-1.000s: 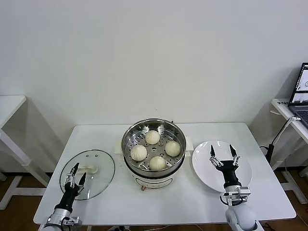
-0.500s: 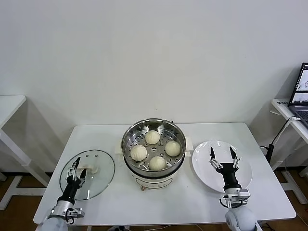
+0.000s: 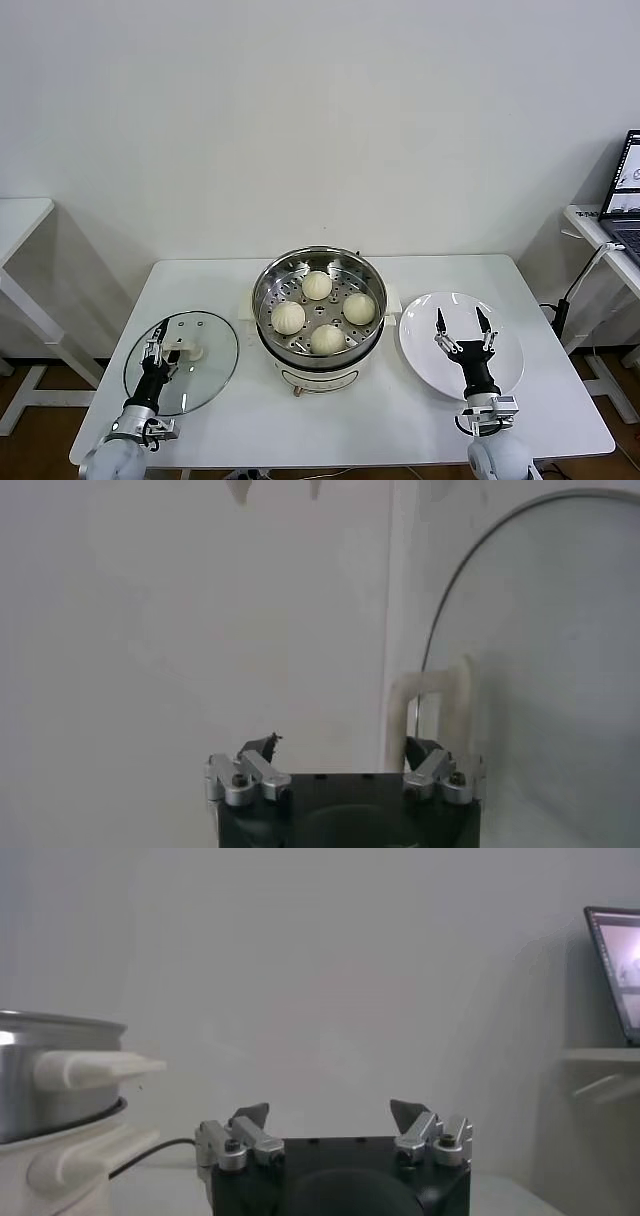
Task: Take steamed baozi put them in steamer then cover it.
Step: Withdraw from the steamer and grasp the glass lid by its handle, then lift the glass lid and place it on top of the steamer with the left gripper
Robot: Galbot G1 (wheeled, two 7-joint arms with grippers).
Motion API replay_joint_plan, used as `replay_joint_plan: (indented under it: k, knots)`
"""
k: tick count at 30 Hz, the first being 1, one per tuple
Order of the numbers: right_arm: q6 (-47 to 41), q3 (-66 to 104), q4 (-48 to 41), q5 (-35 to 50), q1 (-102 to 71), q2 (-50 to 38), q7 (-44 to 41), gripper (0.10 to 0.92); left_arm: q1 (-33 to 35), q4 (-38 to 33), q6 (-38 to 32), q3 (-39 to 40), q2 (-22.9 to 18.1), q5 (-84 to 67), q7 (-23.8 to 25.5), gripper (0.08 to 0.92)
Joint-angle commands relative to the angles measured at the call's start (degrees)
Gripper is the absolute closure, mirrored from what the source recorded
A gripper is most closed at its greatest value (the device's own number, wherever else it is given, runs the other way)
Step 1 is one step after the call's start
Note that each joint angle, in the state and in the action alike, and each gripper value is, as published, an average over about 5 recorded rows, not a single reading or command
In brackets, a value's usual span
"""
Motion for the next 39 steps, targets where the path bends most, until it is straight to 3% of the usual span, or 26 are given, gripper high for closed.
replay_joint_plan:
  k: [1, 6, 24, 27, 35, 39]
  knots:
    - [0.09, 0.05, 0.14, -0.26, 0.05, 0.16, 0.09, 0.203, -1.02, 1.32, 0.47, 0.15, -0.01, 0.58, 0.66, 0.178]
    - [0.04, 0.05, 0.30, -0.29, 0.26, 0.24, 0.21, 0.203, -1.19, 1.85, 0.25, 0.03, -0.01, 1.11, 1.07, 0.239]
    - [-0.03, 0.30, 0.37, -0.45, 0.93, 0.44, 0.53, 0.203, -0.46, 0.16, -0.79, -0.96, -0.07, 1.61, 1.33, 0.757]
    - [-0.01, 0.24, 0.38, -0.49, 0.97, 0.56, 0.54, 0.203, 1.00, -4.82, 0.32, -3.63, 0.39, 1.33, 1.69, 0.807]
    - [-0.02, 0.36, 0.40, -0.47, 1.11, 0.47, 0.55, 0.203, 4.61, -25.27, 5.91, -12.95, 5.34, -4.28, 5.43, 0.811]
    - [-0.01, 0.68, 0.39, -0.45, 1.05, 0.67, 0.56, 0.203, 5.60, -36.54, 9.89, -13.14, 6.75, -7.59, 7.98, 0.811]
